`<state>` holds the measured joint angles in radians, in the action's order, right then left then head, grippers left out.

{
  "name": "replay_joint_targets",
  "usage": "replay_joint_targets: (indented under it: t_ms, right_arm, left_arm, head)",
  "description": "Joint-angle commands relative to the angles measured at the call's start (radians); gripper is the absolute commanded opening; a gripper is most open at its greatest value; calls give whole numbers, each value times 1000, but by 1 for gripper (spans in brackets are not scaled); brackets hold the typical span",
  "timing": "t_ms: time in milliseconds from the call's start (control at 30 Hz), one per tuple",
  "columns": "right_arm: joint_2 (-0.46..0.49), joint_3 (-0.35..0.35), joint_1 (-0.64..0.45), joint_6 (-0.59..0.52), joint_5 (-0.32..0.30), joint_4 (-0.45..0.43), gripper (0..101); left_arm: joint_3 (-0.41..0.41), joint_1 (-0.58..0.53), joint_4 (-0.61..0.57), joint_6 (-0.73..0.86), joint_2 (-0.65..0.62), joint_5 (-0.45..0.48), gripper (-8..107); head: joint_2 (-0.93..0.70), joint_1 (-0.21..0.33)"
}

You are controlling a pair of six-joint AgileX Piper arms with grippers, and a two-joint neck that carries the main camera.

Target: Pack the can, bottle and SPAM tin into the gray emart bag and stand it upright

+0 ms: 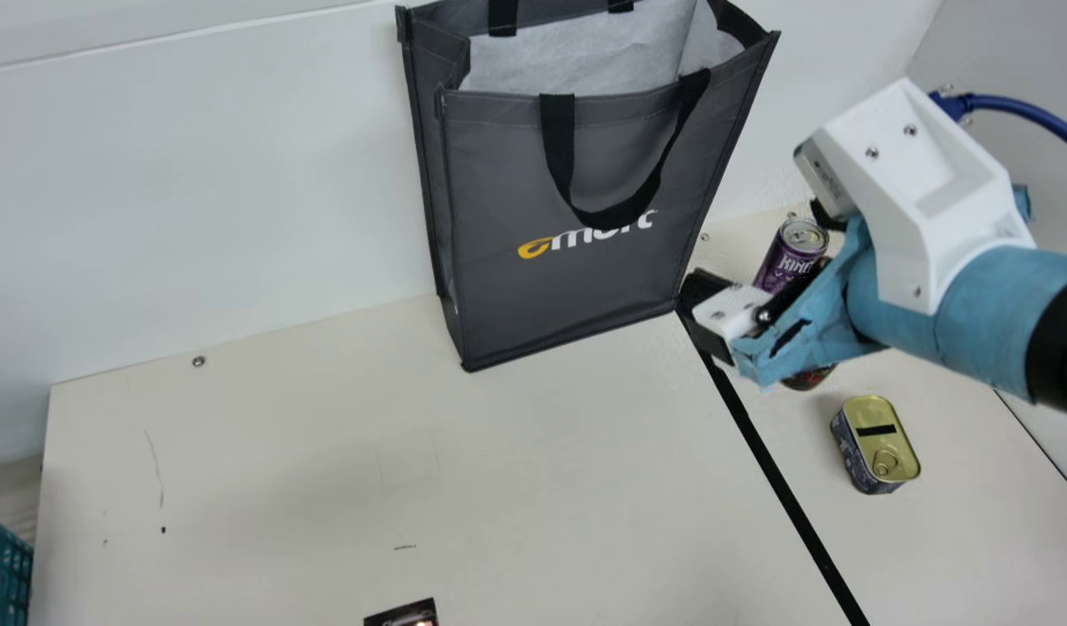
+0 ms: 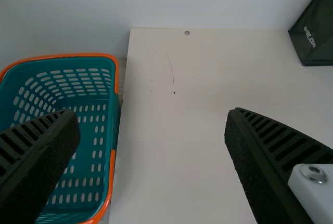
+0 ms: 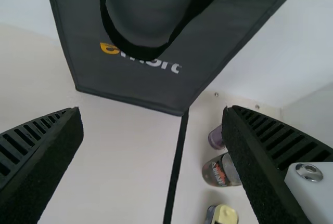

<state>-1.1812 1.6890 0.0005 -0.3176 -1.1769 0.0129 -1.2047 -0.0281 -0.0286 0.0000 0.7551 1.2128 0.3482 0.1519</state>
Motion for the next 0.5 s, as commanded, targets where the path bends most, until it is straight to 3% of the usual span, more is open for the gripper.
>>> replay_joint_targets:
  t_ms: [0,300,467]
  right_arm:
    - [-23,40,-5,-40,-1,8,95]
    - [-120,186,-35,-183,-43,59,95]
    - [-162,233,-57,-252,-43,91,95]
  left_arm:
    - [0,0,0,0,0,0,90]
    - [0,0,0,0,0,0,90]
    - [0,0,0,0,0,0,90]
  head:
    - [1,23]
    - [1,23]
    - [1,23]
